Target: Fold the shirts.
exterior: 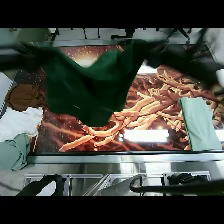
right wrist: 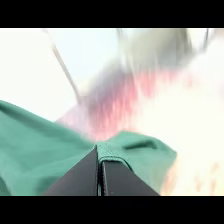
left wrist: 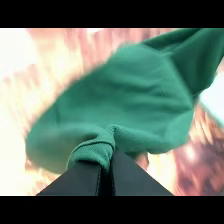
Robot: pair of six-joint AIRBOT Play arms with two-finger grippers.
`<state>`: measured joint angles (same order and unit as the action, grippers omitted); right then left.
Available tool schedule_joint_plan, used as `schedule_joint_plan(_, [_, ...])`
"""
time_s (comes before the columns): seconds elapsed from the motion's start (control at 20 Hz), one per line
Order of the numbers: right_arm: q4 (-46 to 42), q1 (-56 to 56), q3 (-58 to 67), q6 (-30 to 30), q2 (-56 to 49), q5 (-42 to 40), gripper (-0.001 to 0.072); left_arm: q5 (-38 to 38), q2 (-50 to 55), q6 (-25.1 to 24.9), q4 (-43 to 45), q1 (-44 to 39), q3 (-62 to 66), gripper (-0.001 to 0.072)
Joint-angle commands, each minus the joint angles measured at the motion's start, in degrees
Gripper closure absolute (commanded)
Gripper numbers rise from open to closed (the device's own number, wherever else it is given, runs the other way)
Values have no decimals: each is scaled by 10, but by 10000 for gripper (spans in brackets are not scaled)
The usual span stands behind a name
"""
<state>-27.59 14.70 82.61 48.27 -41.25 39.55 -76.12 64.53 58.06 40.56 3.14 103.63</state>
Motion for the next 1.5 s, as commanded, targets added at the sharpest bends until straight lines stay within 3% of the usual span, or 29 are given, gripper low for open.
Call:
schedule_joint_plan(0.0, [-53, -17, 147, -15, 39, 53, 691, 37, -78, 1, 6, -1, 154, 697])
schedule_joint_plan(0.2, [-111, -17, 209, -1, 40, 70, 691, 72, -130, 0, 51, -1, 167, 697])
schedule_joint_plan(0.4, [-230, -17, 186, 96, -15, 123, 692, 69, -108, -2, 63, -1, 62, 697])
schedule_joint_plan(0.5, [-271, -17, 148, 121, -62, 131, 692, 61, -48, -2, 58, -4, 21, 697])
schedule_joint_plan(0.75, [-373, -32, 61, 184, -226, 75, 692, 58, 192, -67, 72, -42, -29, 697])
schedule_joint_plan(0.95, [-361, -84, 63, 234, -373, -4, 692, 45, 429, -39, 78, -39, 84, 697])
schedule_joint_plan(1.1, [-301, -112, 63, 233, -425, -29, 683, 52, 520, -10, 76, -37, 163, 680])
schedule_joint_plan(1.15, [-287, -117, 63, 233, -429, -29, 678, 59, 524, -10, 76, -37, 161, 323])
schedule_joint_plan(1.2, [-275, -121, 63, 233, -428, -29, 510, 66, 519, -7, 79, -35, 152, 13])
schedule_joint_plan(1.25, [-272, -126, 63, 233, -421, -21, 287, 69, 504, -5, 79, -28, 137, 19])
schedule_joint_plan(1.3, [-273, -134, 63, 233, -407, 1, 224, 64, 488, 0, 80, -20, 127, 20])
schedule_joint_plan(1.45, [-290, -173, 63, 233, -346, 133, 225, -38, 430, 55, 80, 22, 123, 21])
